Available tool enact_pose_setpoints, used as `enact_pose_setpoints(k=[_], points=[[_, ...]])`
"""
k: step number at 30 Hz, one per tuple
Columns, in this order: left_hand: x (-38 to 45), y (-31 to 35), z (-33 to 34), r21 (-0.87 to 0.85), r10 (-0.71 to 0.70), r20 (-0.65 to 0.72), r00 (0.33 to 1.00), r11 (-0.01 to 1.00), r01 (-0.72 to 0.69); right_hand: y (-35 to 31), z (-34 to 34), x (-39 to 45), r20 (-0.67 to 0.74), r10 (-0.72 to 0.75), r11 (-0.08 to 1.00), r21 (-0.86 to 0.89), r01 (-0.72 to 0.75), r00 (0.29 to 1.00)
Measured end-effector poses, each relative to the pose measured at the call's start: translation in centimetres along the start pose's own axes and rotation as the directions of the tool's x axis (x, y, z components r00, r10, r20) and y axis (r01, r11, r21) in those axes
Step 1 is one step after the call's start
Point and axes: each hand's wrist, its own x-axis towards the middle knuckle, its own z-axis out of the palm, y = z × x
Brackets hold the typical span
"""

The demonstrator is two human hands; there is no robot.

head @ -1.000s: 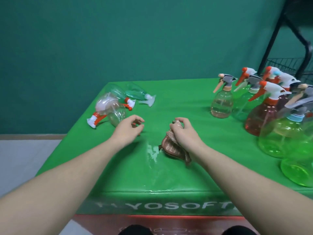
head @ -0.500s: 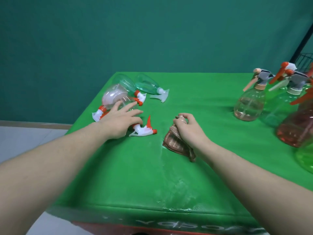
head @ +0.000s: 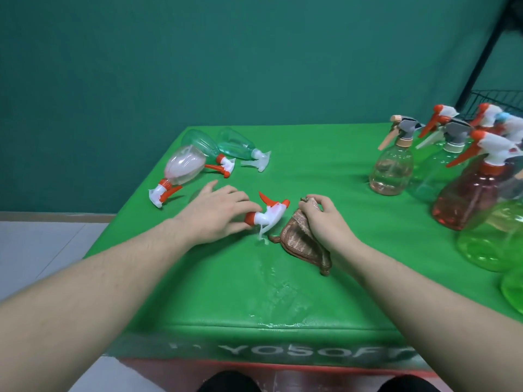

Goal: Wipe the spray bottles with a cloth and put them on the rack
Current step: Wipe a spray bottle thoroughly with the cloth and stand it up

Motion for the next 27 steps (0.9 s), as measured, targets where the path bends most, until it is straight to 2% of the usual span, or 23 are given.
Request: enact_pose_setpoints(k=[6, 13, 18, 22, 25, 27], points=[[-1.4, 5.7, -0.2, -0.059, 0.001, -0.091, 0.996, 0.998, -0.007, 0.8, -2.9, -3.1, -0.080, -0.039, 0.995, 0.087, 0.046, 0.996], [-3.3, 13.6, -1.5, -0.237, -0.088, -0.211, 0.973, 0.971, 0.036, 1.3, -5.7, -6.8, -0.142, -0.055, 0.973, 0.216, 0.085, 0.988], [-3.9, 18.3, -1.5, -0.325, -0.078, -0.288, 0.954, 0.945, -0.021, 0.8, -6.1, -9.2, -0.033, -0.006, 0.857, 0.514, 0.022, 0.999], [-4.1, 18.4, -2.3, -0.328, -0.054, -0.204, 0.978, 0.945, -0.016, 0.8, -6.5, -10.1, -0.043, 0.003, 0.825, 0.565, 0.021, 0.999], [-4.3, 17.3, -3.3, -0.328, 0.022, -0.060, 0.998, 0.944, -0.040, 0.9, -6.7, -10.4, -0.075, -0.008, 0.847, 0.529, 0.047, 0.997], [-4.2, 16.4, -3.6, -0.282, 0.010, -0.005, 1.000, 0.959, -0.011, 1.0, -6.6, -10.3, -0.081, -0.034, 0.863, 0.501, 0.071, 0.996]])
